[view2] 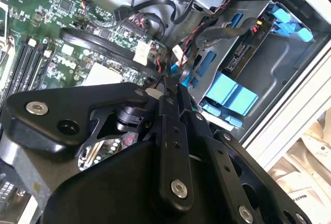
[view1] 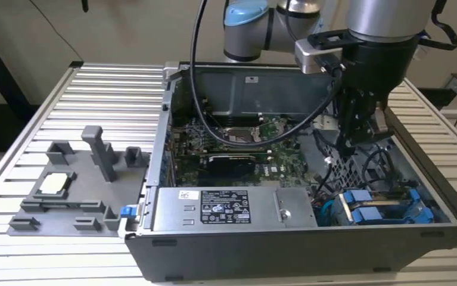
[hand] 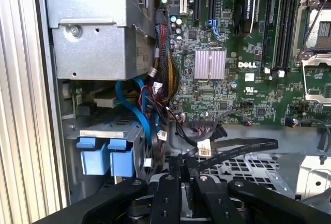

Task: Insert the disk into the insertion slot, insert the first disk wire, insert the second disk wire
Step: 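Insert the second disk wire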

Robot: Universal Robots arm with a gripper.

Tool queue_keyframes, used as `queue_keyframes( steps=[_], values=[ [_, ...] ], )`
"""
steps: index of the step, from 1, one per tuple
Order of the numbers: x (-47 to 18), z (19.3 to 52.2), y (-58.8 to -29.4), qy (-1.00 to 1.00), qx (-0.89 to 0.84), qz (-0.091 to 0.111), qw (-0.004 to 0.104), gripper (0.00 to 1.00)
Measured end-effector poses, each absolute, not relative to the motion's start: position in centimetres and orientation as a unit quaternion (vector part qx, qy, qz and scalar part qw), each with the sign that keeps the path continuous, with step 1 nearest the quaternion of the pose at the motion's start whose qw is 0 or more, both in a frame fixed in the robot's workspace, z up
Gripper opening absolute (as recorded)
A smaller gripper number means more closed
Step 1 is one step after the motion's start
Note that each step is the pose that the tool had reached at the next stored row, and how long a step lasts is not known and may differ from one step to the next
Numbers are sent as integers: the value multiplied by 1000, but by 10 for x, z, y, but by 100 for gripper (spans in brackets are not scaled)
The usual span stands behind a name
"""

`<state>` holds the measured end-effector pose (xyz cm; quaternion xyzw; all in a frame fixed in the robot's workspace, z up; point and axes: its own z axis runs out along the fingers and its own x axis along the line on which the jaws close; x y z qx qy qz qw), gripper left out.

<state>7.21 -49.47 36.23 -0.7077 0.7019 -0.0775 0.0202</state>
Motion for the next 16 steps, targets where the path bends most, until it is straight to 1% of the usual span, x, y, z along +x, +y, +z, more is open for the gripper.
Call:
queue_keyframes(
  steps=[7, 16],
  values=[
    [83, 362, -510, 702, -708, -72, 14, 16],
    [94, 362, -538, 702, -709, -66, 9, 16]
  ],
)
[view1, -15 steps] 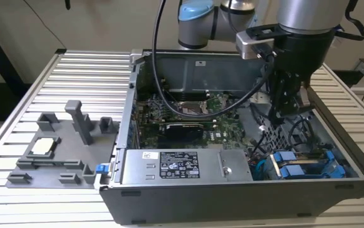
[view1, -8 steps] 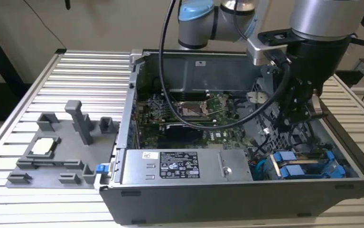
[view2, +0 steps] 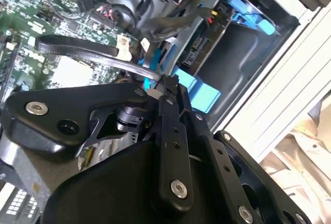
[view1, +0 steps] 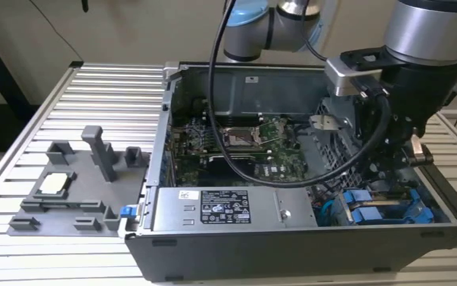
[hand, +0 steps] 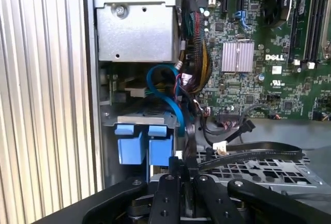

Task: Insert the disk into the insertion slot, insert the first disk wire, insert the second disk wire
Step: 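Insert the second disk wire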

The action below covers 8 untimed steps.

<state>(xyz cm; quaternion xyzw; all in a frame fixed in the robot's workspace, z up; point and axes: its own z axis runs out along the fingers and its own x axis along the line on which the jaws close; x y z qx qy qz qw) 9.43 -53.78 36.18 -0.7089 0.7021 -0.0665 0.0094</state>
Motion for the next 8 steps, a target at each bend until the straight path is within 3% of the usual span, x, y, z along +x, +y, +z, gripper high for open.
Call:
queue_keyframes(
  steps=[8],
  values=[
    [98, 362, -555, 702, -709, -62, 9, 16]
  ],
)
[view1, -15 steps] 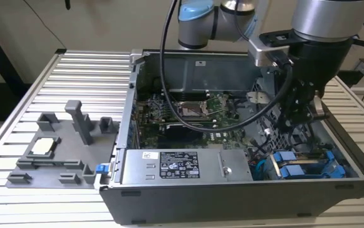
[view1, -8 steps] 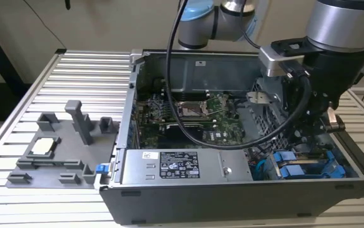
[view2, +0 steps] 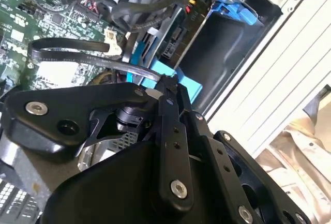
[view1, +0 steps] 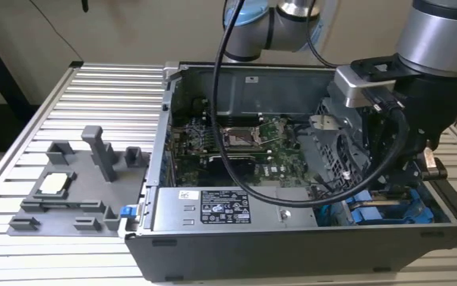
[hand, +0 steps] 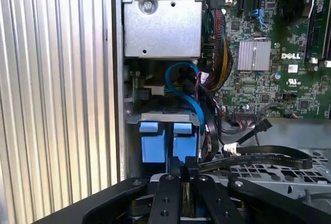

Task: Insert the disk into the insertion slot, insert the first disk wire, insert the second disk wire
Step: 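Insert the second disk wire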

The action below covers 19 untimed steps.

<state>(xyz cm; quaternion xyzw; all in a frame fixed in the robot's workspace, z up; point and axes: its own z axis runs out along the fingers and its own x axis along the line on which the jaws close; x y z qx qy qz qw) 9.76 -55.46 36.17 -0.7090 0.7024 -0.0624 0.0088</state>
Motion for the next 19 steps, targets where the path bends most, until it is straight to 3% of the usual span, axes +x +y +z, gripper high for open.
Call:
queue_keyframes(
  steps=[5, 7, 9, 19],
  values=[
    [98, 362, -556, 704, -708, -31, 41, 16],
    [99, 362, -558, 705, -708, -23, 48, 16],
    [101, 362, -560, 705, -707, -17, 46, 16],
    [117, 362, -573, 706, -708, 11, 20, 16]
  ],
)
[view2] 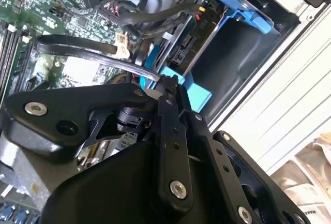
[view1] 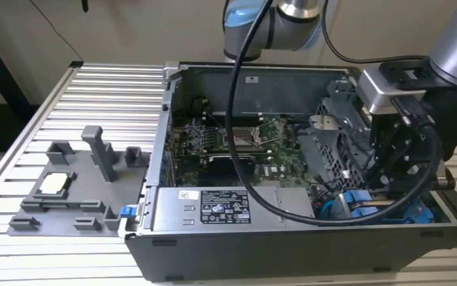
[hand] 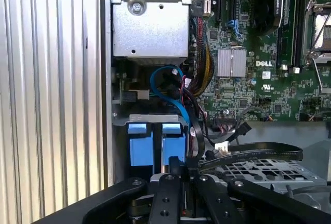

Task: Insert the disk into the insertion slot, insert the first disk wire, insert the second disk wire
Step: 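Insert the second disk wire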

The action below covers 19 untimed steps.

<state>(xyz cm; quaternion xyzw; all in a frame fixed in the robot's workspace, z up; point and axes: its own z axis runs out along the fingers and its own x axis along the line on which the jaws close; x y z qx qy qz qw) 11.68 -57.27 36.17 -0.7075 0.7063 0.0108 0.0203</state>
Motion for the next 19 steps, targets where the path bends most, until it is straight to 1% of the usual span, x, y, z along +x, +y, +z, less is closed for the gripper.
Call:
queue_keyframes(
  steps=[6, 11, 12, 16, 17, 19],
  values=[
    [128, 362, -581, 707, -707, 22, 10, 16],
    [136, 362, -589, 707, -707, 29, 5, 16],
    [137, 362, -589, 706, -707, 32, 8, 16],
    [139, 361, -590, 705, -706, 56, 33, 16],
    [141, 361, -591, 705, -706, 59, 35, 16],
    [144, 361, -591, 705, -706, 60, 36, 16]
  ],
)
